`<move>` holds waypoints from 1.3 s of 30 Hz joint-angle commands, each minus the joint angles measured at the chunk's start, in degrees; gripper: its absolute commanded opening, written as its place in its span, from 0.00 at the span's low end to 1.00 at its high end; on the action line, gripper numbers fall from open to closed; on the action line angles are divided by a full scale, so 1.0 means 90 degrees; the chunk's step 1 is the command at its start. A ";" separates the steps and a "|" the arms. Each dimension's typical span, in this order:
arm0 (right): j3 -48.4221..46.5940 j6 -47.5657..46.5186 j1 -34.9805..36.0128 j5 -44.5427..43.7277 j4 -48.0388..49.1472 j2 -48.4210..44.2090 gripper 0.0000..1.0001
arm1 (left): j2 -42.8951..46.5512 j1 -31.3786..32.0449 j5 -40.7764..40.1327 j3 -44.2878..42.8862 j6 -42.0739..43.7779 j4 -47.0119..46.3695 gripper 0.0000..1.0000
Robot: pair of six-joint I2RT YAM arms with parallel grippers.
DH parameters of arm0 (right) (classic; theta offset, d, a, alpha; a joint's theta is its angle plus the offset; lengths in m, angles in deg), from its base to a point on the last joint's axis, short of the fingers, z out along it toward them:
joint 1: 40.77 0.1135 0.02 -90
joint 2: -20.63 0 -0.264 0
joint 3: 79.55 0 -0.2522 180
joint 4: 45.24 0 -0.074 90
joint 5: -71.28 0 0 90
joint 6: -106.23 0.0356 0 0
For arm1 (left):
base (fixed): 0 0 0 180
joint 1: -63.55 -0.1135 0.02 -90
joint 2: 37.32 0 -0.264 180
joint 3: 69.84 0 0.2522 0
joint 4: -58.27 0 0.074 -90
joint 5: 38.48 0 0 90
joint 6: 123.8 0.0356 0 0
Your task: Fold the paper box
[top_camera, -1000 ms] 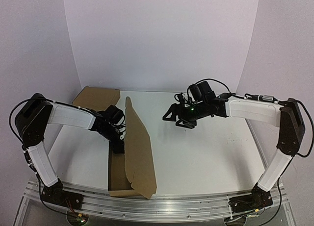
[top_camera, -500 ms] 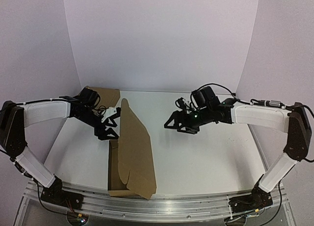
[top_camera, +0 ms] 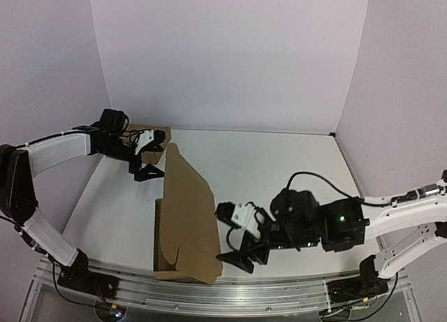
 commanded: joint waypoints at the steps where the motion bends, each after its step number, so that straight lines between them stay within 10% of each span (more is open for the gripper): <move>1: -0.0203 -0.0628 0.0957 -0.2086 0.0180 0.0620 0.98 | 0.0467 0.0022 0.0878 -0.0157 0.2032 -0.0402 1.00; 9: 0.0170 -0.0533 0.1036 -0.2155 0.0911 0.0547 0.98 | 0.1272 0.0024 0.0699 0.0253 0.3556 -0.1997 1.00; 20: 0.0247 -0.0876 0.0908 -0.2295 0.1154 0.0478 0.98 | 0.1696 0.1100 0.0745 -0.0267 0.7923 0.1398 0.99; 23: 0.0196 -0.0925 0.0828 -0.2246 0.1154 0.0481 0.98 | 0.1580 0.1359 0.0557 -0.0267 0.7937 0.1278 0.83; 29: 0.0282 -0.0688 0.0673 -0.2370 0.1157 0.0219 0.98 | 0.1395 0.1426 0.0406 -0.0813 0.7090 0.1443 0.19; 39: 0.0262 0.0939 -0.0647 -0.2308 0.0989 -0.0352 0.98 | 0.0968 0.1785 -0.1467 -0.1642 0.4038 0.1584 0.03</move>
